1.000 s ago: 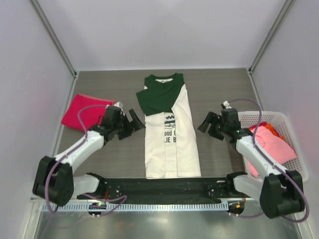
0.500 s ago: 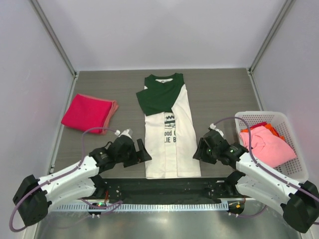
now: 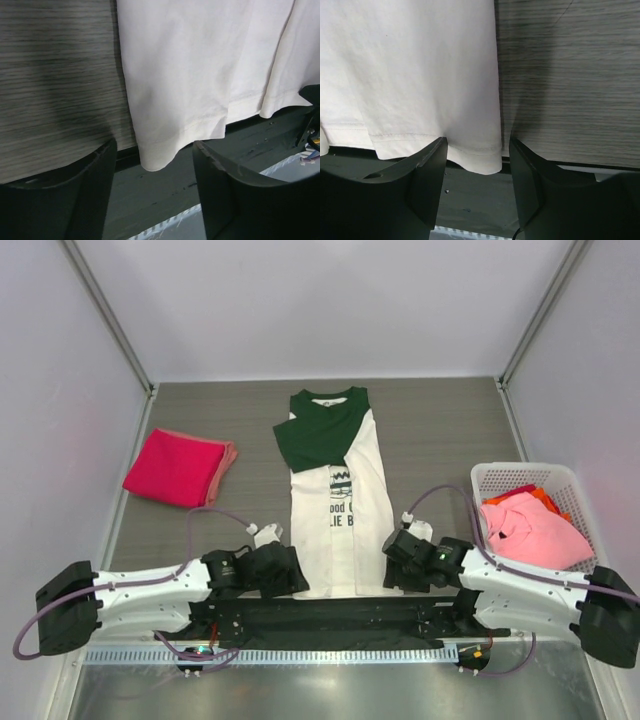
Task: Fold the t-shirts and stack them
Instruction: Fold the tshirt
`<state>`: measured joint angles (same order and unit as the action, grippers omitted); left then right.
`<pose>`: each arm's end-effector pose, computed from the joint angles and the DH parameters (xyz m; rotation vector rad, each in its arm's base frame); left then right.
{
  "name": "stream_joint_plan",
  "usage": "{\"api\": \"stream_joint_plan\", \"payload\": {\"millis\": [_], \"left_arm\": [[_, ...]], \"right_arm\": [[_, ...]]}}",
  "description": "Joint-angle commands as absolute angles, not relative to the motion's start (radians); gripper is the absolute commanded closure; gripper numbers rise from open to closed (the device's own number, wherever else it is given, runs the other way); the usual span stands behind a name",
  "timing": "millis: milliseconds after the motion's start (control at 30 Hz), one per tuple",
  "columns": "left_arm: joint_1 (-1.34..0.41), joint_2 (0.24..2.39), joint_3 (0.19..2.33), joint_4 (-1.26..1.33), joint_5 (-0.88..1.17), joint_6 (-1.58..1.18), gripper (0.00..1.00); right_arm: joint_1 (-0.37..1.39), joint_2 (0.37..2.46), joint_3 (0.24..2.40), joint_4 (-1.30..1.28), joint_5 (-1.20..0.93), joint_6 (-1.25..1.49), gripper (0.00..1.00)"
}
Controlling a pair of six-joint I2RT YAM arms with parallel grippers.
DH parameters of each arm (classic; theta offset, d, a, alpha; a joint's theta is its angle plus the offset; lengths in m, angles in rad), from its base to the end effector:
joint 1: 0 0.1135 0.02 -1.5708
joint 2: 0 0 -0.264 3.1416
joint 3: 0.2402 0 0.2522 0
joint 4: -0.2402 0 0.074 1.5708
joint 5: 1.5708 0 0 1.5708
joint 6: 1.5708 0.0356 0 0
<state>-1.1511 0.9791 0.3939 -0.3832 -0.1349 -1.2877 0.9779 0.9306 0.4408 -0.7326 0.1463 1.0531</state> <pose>0.0745 -0.1551 0.1573 -0.2424 2.7085 -0.7297 0.0848 0.1165 0.1603 0.1423 2.8149 0.3126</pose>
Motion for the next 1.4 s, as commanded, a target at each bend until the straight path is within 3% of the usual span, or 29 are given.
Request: {"api": "stream_joint_plan", "payload": {"millis": [0, 200, 367, 500, 567, 600, 633, 833, 1100, 1367], "left_arm": [[-1.18, 1.009, 0.38, -0.315, -0.169, -1.344, 0.4], [-1.21, 1.034, 0.365, -0.285, -0.173, -1.371, 0.49], [-1.213, 1.035, 0.353, -0.272, -0.163, -1.376, 0.59], [-1.216, 1.032, 0.345, -0.27, -0.164, -1.384, 0.81], [-1.218, 1.032, 0.342, -0.267, -0.164, -1.387, 0.85], [-1.218, 1.031, 0.342, -0.268, -0.163, -1.385, 0.96], [-1.219, 1.031, 0.342, -0.267, -0.163, -1.39, 1.0], [-1.218, 1.002, 0.365, -0.259, -0.149, -1.388, 1.0], [-1.1, 0.922, 0.526, -0.409, -0.156, -1.261, 1.0], [-0.792, 1.043, 0.722, -0.442, -0.075, -1.066, 1.0]], "right_arm": [[1.037, 1.002, 0.482, -0.77, 0.238, 1.135, 0.43], [1.057, 0.933, 0.474, -0.791, 0.229, 1.17, 0.48], [1.057, 0.868, 0.459, -0.798, 0.216, 1.181, 0.67], [1.057, 0.893, 0.451, -0.784, 0.215, 1.17, 0.74], [1.057, 0.893, 0.451, -0.772, 0.212, 1.164, 0.83], [1.057, 0.89, 0.453, -0.767, 0.209, 1.164, 0.88], [1.057, 0.885, 0.456, -0.767, 0.206, 1.161, 0.99], [1.057, 0.836, 0.5, -0.772, 0.222, 1.144, 0.99], [0.991, 0.891, 0.721, -0.804, 0.492, 1.024, 0.99], [0.651, 1.129, 0.911, -0.638, 0.335, 0.73, 0.99]]}}
